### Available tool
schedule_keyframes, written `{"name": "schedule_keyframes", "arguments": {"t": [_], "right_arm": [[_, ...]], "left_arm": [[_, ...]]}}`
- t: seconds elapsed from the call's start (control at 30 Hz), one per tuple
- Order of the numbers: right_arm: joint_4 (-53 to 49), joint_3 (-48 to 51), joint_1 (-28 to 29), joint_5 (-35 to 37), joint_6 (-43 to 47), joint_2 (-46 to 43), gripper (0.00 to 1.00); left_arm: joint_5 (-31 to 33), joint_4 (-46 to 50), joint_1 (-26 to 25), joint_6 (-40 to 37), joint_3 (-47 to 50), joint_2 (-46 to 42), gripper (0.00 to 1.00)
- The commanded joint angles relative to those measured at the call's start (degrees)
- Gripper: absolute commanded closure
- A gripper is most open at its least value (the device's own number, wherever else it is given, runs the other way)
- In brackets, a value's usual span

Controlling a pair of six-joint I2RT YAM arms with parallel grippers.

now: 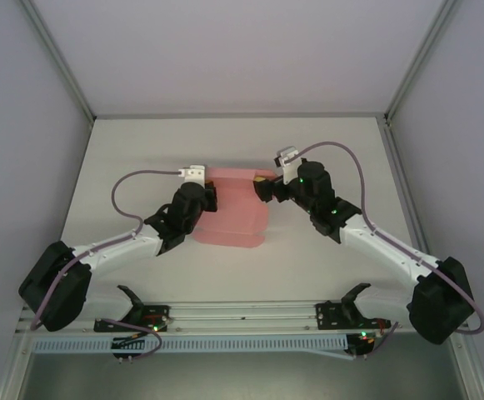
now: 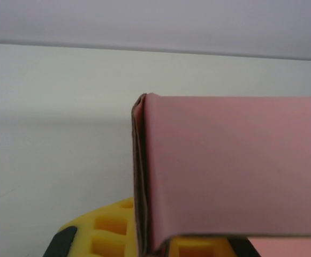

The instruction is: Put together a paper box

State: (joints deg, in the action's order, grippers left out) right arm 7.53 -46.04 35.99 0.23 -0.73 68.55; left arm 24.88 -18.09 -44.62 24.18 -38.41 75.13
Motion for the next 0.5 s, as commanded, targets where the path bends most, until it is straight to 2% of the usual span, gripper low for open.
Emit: {"name": "schedule_keyframes", "arguments": {"t": [0.0,0.07,0.2,0.27,0.37,0.47], "right_arm": [[10.6,1.7,0.1,-8.6,-3.1,1.2,0.00],[17.0,3.6,0.1,-8.4,-6.5,1.6,0.00],[34.1,9.9,0.1,-2.8,-15.5,1.8,0.00],[37.9,11.8,0.1,-1.3,-16.8,1.4,0.00],[33.8,12.7,0.1,-0.6,-16.2,-1.9,0.00],[20.6,12.1,0.1,2.5,-14.9,-7.6,0.00]], "left_arm": [[-3.0,-2.6,-0.3,1.9,-0.4,0.3,1.00],[-4.7,-3.8,-0.3,2.6,-0.3,0.5,1.00],[-7.1,-5.6,-0.4,4.5,0.2,0.9,1.00],[-7.4,-5.9,-0.3,5.3,0.3,1.1,1.00],[-6.3,-5.4,-0.3,6.4,0.1,1.0,1.00],[-4.4,-3.9,-0.2,6.4,0.0,0.5,1.00]]}}
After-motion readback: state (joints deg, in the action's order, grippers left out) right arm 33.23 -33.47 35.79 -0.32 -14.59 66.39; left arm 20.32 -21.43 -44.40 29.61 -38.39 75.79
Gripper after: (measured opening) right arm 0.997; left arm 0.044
